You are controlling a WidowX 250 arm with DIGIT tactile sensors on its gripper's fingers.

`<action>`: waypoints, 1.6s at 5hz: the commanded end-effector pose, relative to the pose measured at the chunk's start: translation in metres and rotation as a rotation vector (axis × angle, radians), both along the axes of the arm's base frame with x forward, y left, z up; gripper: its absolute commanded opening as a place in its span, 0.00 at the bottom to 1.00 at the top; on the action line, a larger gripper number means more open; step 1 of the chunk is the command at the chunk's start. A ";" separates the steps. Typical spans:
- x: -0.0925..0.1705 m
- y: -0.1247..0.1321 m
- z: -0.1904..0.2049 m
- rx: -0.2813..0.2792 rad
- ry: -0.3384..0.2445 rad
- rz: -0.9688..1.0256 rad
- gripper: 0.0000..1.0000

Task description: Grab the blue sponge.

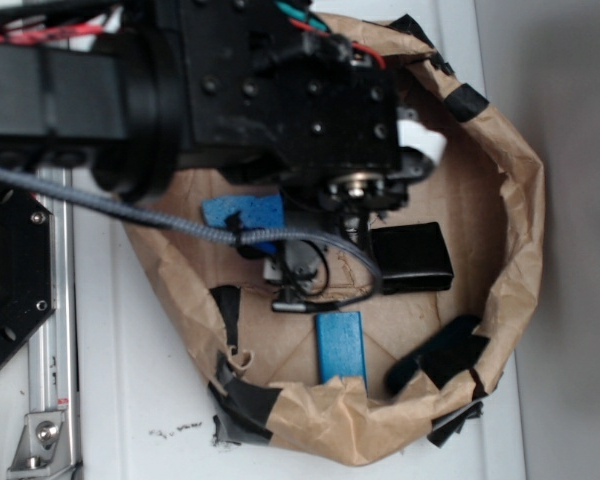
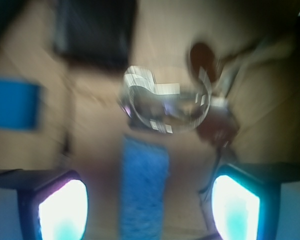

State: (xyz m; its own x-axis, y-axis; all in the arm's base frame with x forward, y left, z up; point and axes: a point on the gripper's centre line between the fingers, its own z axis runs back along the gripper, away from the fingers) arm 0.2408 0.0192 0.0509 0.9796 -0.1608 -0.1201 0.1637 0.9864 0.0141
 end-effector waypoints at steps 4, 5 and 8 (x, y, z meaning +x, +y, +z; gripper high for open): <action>-0.014 0.009 -0.034 0.044 0.047 -0.140 0.00; 0.002 -0.001 0.016 0.125 -0.077 -0.187 0.00; 0.011 -0.024 0.140 0.082 -0.158 0.005 0.00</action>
State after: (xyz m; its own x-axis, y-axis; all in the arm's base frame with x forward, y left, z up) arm 0.2531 -0.0062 0.1758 0.9886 -0.1420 -0.0508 0.1469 0.9830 0.1105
